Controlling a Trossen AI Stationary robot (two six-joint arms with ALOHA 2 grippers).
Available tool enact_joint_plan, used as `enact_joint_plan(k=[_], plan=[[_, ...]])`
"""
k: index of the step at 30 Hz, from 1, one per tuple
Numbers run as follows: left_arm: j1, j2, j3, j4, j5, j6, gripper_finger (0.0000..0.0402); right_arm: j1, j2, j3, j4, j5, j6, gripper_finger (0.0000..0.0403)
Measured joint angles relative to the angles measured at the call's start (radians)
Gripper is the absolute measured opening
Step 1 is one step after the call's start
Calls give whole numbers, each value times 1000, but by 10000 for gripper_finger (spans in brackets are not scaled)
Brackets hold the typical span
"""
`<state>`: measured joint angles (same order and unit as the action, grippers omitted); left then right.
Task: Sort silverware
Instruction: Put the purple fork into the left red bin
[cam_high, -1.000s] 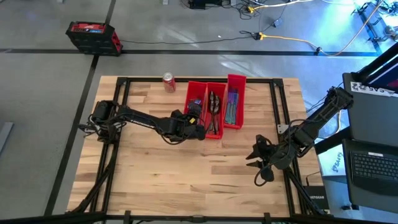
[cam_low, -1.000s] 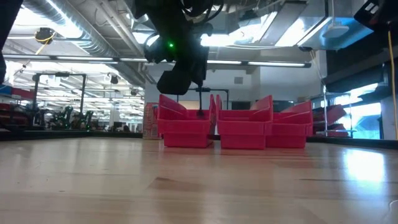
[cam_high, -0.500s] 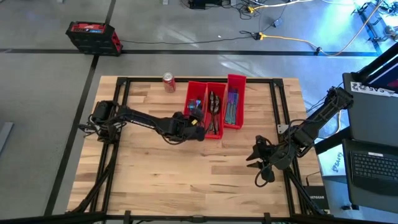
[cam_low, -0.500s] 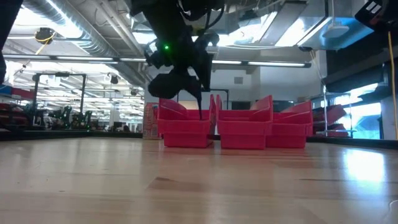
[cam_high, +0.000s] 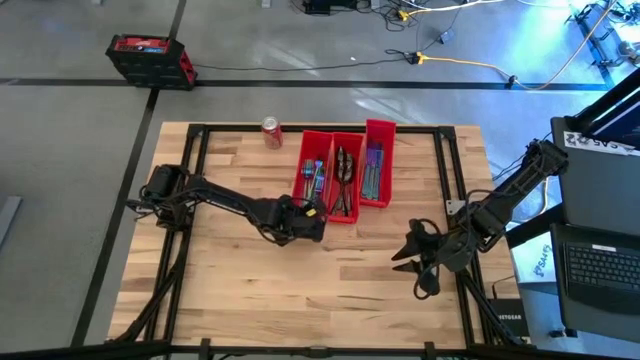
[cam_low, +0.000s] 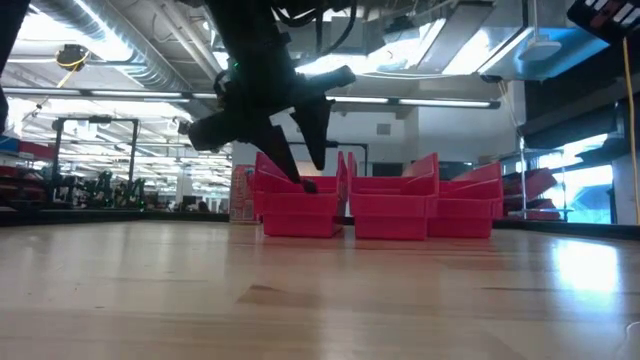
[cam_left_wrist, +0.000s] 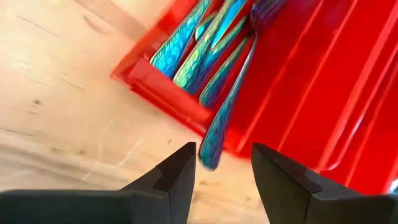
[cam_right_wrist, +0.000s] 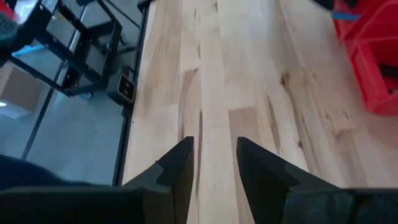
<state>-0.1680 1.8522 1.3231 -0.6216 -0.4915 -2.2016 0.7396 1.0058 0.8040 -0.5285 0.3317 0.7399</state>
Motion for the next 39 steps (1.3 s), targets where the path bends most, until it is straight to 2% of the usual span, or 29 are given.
enact_joint_plan(k=[4, 8, 14, 20, 25, 31, 34, 37, 39], plan=[[10, -5, 0, -2, 14, 45, 144, 0, 0, 0, 11, 65, 12, 108], [28, -5, 0, 19, 11, 89, 144, 0, 0, 0, 8, 67, 23, 108], [31, -5, 0, 57, 37, 325, 144, 0, 0, 0, 4, 57, 31, 108], [44, -28, 0, -27, 40, 540, 144, 0, 0, 0, 5, 69, 63, 108], [43, -66, 0, 9, 44, 820, 139, 0, 0, 0, 4, 75, 67, 108], [81, -102, 1, 37, 47, 1108, 114, 0, 0, 0, 3, 96, 87, 108], [119, -125, 1, 41, 130, 1308, 83, 0, 0, 0, 4, 103, 99, 108], [160, -130, 1, 17, 266, 1527, 26, 0, 0, 0, 4, 106, 104, 108], [188, -130, 1, 17, 369, 1693, 8, 0, 0, 0, 4, 106, 113, 108]])
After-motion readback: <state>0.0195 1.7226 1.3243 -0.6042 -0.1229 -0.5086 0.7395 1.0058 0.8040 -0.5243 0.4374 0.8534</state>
